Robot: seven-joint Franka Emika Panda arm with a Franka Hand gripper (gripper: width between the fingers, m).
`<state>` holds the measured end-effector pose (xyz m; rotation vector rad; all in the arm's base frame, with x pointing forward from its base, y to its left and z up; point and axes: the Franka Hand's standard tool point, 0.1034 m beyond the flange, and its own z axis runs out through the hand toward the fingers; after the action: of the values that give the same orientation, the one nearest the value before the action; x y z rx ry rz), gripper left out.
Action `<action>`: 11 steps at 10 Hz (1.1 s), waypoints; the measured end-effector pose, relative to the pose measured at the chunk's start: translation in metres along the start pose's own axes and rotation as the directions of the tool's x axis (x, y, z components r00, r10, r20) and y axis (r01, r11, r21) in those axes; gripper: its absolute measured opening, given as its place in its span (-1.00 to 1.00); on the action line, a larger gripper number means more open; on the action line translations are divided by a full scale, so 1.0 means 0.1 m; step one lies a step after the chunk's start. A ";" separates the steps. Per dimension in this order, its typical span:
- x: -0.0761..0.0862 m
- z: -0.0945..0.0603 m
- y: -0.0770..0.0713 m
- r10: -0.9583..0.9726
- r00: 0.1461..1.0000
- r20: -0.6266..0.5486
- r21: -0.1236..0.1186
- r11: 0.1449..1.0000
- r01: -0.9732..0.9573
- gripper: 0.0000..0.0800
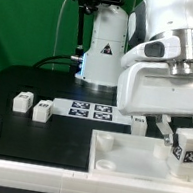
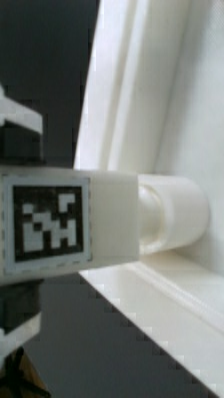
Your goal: Assemble one leg
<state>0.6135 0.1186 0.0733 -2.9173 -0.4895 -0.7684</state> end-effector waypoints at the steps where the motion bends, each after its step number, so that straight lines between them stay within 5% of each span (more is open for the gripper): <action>1: 0.00 0.01 0.00 0.001 1.000 -0.007 -0.001 1.000 -0.001 -0.27; 5: 0.03 0.03 0.03 -0.013 0.999 -0.052 -0.010 1.000 0.012 -0.27; 6: 0.03 0.03 0.03 -0.013 0.999 -0.052 -0.010 1.000 0.012 -0.09; 7: 0.03 0.03 0.03 -0.013 0.999 -0.052 -0.010 1.000 0.012 0.37; 11: 0.03 0.03 0.03 -0.013 0.999 -0.052 -0.010 1.000 0.012 0.61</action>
Offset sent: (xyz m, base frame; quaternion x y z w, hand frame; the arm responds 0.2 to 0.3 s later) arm -0.0022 -0.0041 -0.0136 0.0128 -0.0122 -0.0211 0.9996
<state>0.6180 0.1172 0.0723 -2.8977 -0.5012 -0.8484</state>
